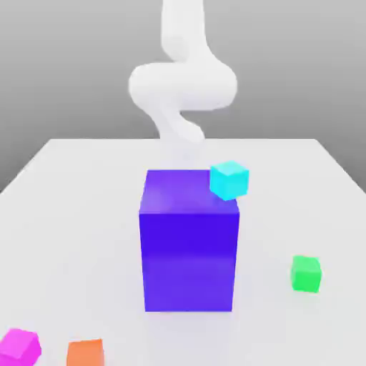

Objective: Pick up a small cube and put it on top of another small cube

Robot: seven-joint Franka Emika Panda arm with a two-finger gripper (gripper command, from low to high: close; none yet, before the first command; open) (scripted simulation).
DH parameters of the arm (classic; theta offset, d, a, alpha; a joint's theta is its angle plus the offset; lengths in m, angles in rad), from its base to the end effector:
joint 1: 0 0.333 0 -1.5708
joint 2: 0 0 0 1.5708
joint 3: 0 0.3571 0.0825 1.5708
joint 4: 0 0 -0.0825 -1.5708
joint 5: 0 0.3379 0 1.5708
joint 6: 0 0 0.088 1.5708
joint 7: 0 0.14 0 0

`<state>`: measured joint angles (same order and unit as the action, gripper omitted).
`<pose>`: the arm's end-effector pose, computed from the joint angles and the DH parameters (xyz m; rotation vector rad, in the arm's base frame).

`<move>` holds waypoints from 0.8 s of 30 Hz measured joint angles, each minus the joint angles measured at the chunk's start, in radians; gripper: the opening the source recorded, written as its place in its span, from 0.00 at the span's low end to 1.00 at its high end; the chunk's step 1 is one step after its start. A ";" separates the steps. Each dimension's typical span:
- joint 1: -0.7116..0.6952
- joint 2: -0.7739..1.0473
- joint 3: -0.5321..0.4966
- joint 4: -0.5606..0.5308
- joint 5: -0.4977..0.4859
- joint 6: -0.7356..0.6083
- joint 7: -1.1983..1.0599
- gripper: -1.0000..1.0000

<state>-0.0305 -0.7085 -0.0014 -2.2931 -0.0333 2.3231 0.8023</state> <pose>0.3284 -0.0121 0.6914 -2.4961 1.0862 -0.9927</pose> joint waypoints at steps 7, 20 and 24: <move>-0.074 0.261 -0.027 0.021 -0.080 0.063 -0.005 0.50; -0.198 0.731 -0.132 0.055 -0.069 0.187 -0.124 0.50; -0.242 0.875 -0.136 0.065 -0.012 0.228 -0.198 0.50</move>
<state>-0.2729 0.1665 -0.1372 -2.2282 -0.0449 2.5510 0.6045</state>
